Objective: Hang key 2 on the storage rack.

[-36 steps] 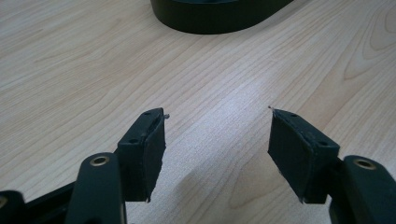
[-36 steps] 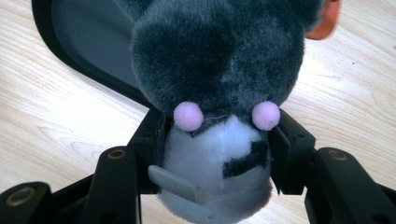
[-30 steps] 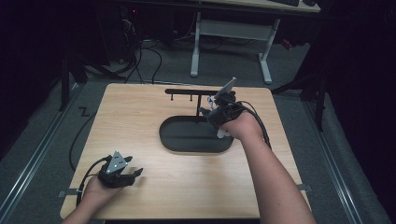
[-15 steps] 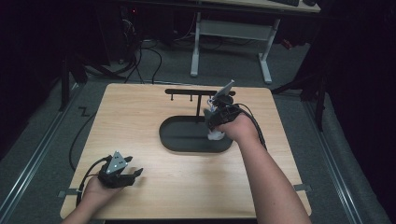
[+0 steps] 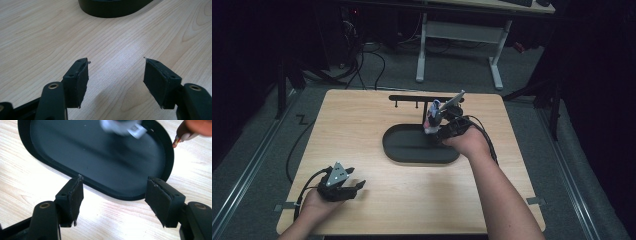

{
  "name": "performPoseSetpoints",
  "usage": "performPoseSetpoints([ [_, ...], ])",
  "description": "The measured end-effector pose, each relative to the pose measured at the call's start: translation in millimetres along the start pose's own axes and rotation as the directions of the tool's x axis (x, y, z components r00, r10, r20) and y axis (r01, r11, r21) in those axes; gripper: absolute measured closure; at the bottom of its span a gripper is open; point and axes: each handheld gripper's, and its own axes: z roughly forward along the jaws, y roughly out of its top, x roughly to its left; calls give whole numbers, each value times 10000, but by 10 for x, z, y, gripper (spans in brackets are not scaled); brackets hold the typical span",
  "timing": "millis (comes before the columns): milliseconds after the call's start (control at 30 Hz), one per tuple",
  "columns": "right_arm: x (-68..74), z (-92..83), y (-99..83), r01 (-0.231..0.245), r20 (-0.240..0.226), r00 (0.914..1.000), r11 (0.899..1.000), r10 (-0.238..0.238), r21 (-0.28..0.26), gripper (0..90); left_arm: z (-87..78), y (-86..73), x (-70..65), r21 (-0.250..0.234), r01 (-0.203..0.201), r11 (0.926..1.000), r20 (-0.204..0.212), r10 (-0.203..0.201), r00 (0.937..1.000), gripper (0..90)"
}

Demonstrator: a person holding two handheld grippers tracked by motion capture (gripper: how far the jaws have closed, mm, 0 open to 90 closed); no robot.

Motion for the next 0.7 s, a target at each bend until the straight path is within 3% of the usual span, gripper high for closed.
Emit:
performPoseSetpoints([
  [200,10,56,-178,148,-104,9998,9995,-151,-279,311,10,7,-23,-74,-72,9999,37,72,10000,366],
  [400,3,115,-398,437,283,9987,9959,-415,-796,291,21,15,-54,-80,-183,9998,146,184,9997,364],
  [433,-22,139,-462,251,241,9994,9950,-228,-968,284,26,16,-62,-57,-210,9998,177,211,9996,364],
  [533,-33,159,-530,381,386,9987,9929,-339,-1123,285,29,17,-67,-22,-239,9997,196,239,9995,363],
  [700,-51,243,-739,310,145,9995,9839,-289,-1760,272,33,14,-70,6,-231,9997,231,231,9995,362],
])
